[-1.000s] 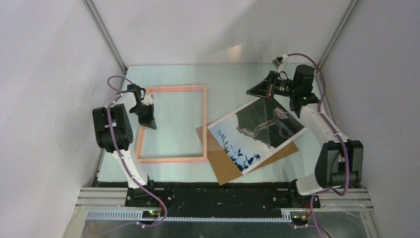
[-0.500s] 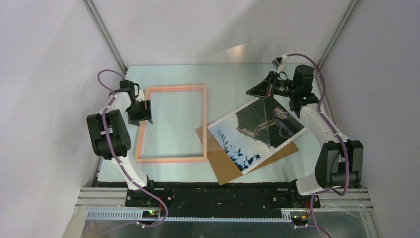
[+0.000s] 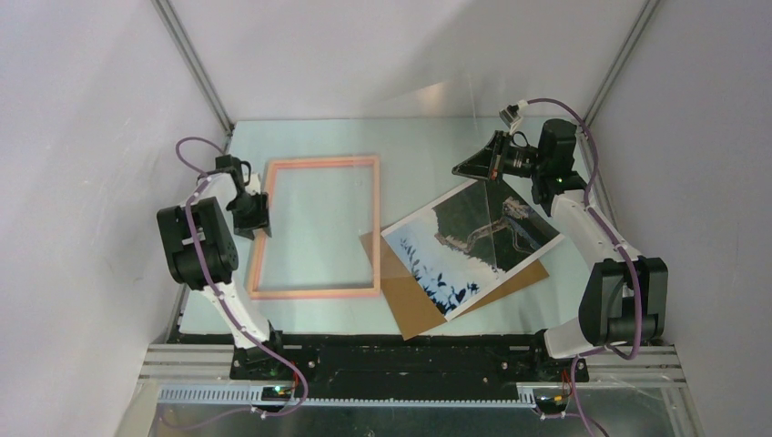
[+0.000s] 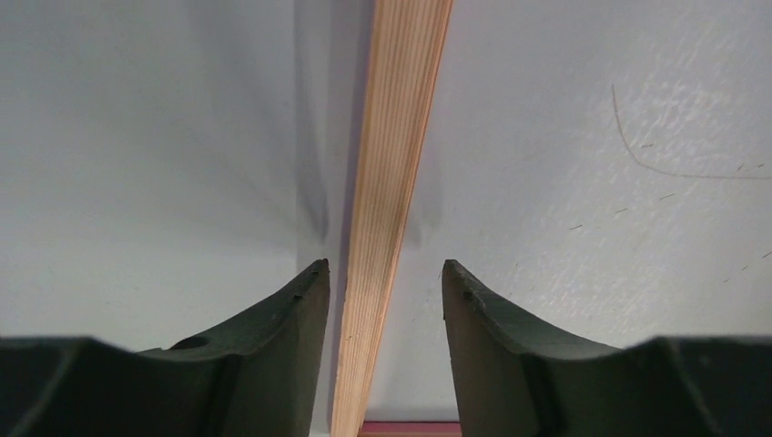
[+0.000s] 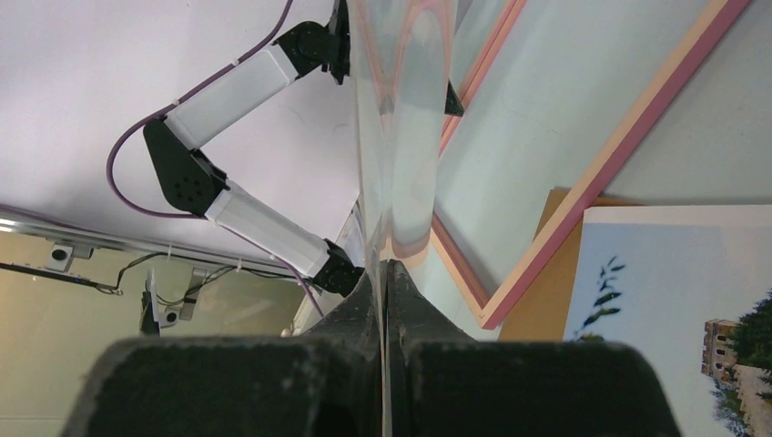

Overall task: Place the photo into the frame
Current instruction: Move the photo frame to the center of the board.

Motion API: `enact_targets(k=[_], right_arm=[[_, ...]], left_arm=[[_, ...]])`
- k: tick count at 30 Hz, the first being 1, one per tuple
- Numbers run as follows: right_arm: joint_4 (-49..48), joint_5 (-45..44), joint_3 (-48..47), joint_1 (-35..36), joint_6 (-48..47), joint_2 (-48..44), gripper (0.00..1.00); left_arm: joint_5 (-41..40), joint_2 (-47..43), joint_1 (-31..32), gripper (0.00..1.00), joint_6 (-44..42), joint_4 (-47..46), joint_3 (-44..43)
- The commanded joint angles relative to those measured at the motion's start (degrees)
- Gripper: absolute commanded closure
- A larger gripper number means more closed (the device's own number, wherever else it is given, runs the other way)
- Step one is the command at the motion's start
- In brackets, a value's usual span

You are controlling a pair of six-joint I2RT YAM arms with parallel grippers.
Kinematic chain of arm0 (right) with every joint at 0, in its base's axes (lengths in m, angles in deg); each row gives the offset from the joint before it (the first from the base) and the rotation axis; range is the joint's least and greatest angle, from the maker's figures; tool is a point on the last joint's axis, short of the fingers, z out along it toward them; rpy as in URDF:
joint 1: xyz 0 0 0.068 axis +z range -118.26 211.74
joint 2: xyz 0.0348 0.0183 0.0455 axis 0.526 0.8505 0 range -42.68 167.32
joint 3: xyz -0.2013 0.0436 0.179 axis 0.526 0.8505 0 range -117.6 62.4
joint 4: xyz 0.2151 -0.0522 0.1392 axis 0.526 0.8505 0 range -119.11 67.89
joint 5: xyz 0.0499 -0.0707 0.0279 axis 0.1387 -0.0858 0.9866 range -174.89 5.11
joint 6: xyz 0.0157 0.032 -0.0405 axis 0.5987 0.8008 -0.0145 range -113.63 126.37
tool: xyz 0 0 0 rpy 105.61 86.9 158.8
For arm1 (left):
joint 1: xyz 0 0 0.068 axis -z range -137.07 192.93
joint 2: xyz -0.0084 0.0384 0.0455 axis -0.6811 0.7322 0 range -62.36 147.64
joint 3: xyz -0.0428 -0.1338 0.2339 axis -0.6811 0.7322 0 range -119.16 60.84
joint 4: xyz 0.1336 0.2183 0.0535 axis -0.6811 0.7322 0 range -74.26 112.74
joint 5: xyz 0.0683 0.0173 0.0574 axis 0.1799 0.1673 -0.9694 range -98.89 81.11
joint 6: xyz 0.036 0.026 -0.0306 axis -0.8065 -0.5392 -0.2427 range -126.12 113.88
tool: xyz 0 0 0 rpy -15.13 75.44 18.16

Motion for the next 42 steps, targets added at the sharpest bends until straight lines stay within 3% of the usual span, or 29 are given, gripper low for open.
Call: enact_targets(k=[1, 8, 13, 23, 42], right_arm=[[-1.8, 1.09, -0.11, 0.38, -0.16, -1.79, 1.0], [-1.86, 0.84, -0.09, 0.95, -0.15, -1.75, 1.0], [-2.05, 0.81, -0.09, 0.93, -0.06, -1.62, 1.0], [-2.01, 0.52, -0.11, 0.98, -0.28, -1.29, 1.0], [-1.41, -1.39, -0.1, 0.39, -3.54, 4.09, 1.0]], left_arm=[[1.26, -0.84, -0.45, 0.48, -1.32, -0.64, 0.99], [1.38, -0.19, -0.36, 0.57, -1.55, -0.39, -0.03], [1.59, -0.52, -0.22, 0.76, -1.5, -0.51, 0.47], [4.74, -3.09, 0.82, 0.98, -0.43, -1.21, 2.4], [13.3, -6.24, 13.19, 1.0, 6.55, -5.96, 8.39]])
